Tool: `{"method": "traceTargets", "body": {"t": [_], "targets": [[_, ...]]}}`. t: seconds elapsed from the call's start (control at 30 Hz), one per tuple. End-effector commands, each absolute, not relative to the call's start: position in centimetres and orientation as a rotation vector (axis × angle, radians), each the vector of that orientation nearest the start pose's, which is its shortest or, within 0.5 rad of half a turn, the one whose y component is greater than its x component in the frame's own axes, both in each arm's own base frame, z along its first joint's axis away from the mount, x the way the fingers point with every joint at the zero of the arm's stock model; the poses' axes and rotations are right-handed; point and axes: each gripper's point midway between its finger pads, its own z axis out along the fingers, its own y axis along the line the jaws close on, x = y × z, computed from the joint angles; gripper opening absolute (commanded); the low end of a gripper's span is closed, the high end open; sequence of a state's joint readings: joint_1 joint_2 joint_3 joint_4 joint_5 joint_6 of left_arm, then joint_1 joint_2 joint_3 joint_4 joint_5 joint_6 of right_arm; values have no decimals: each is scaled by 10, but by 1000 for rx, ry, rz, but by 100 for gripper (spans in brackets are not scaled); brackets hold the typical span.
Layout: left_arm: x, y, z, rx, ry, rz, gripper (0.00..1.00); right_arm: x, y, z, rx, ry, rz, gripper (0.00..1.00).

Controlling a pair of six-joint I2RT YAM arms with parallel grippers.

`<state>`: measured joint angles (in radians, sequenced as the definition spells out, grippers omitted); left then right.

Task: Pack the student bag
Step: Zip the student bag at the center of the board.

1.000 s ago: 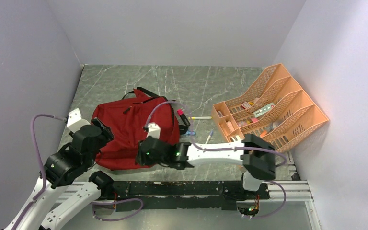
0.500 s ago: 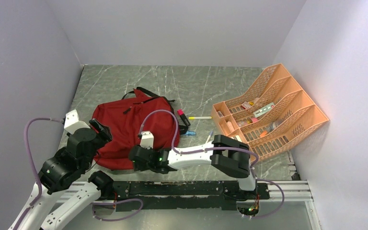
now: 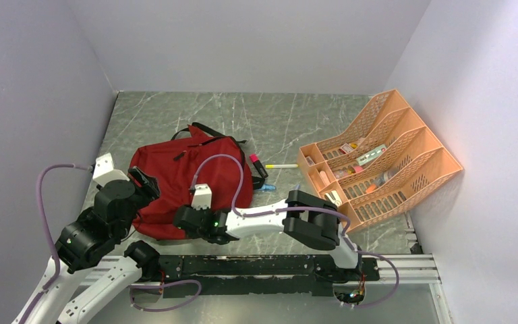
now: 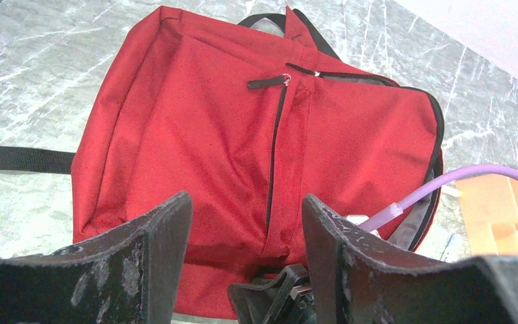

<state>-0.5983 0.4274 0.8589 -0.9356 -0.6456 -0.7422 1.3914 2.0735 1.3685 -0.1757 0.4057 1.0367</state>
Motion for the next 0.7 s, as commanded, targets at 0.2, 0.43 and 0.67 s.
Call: {"method": "traceTargets", "body": {"t": [0.2,0.43,0.67], "targets": [[186,-29,246,-495,1884,-229,65,139,485,10,-225,2454,520,22],[189,-33,244,-478,1894,-237,65,143,482,41,-240,2384,640,0],[197,-52,234,-439,1954,-279,64,142,471,73,-285,2360,806,0]]}}
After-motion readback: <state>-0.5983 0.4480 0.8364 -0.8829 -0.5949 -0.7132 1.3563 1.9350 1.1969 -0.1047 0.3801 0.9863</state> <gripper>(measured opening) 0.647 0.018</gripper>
